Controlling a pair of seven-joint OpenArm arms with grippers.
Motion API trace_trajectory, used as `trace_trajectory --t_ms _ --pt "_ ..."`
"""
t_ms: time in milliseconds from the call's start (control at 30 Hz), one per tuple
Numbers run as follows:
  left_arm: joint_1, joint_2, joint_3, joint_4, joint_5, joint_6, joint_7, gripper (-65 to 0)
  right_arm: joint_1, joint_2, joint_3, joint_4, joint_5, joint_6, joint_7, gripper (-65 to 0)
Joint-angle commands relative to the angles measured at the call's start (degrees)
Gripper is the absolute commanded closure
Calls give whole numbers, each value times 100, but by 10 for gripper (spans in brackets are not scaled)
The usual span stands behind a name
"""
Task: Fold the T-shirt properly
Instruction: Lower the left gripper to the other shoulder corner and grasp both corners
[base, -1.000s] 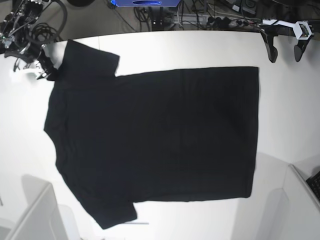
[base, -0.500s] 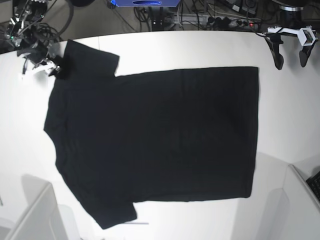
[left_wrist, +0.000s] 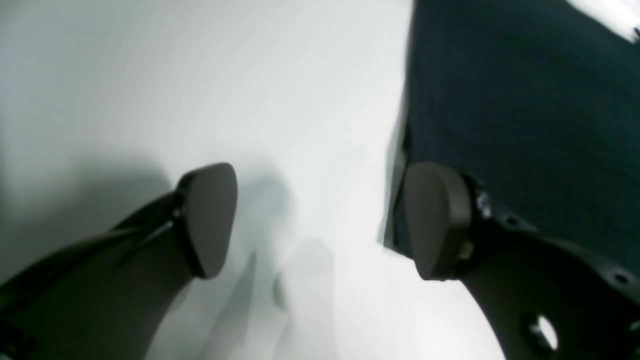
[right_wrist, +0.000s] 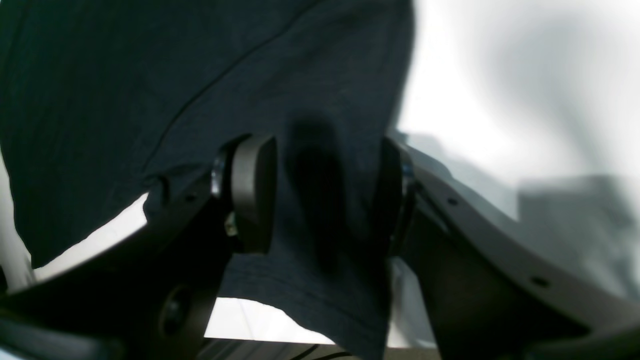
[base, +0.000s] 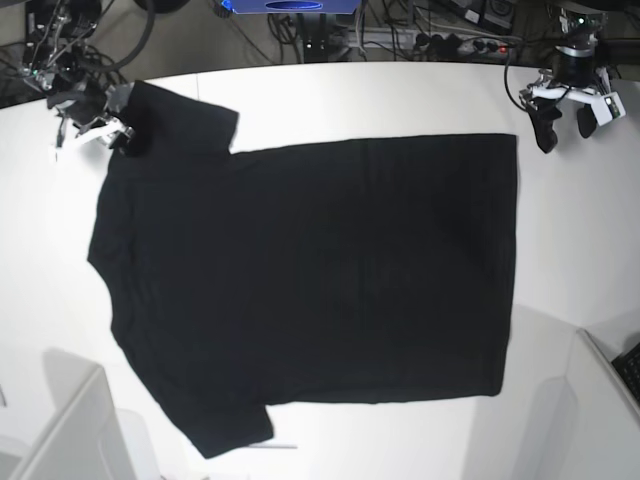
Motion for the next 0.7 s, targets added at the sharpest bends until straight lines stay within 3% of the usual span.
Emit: trace_trajectory --t_ms 0,167,333,533,667 --pt "-70 -70 -45 92 -38 -64 -25 -505 -99 -28 -76 -67 -349 -113 -456 -278" --pt "-615 176 -45 92 -29 -64 880 -505 -99 -28 -67 -67 -349 -113 -456 -170" --pt "-1090 466 -37 -5 -3 -64 1856 -499 -108 -20 -41 -67 -349 -113 -456 -164" --pt "-1442 580 -10 -506 -21 -64 2304 -494 -126 -2 -41 -67 -358 -113 -456 -156" --pt "-1442 554 377 -558 -3 -64 2313 -492 -117 7 -32 -67 -358 -113 -456 -156"
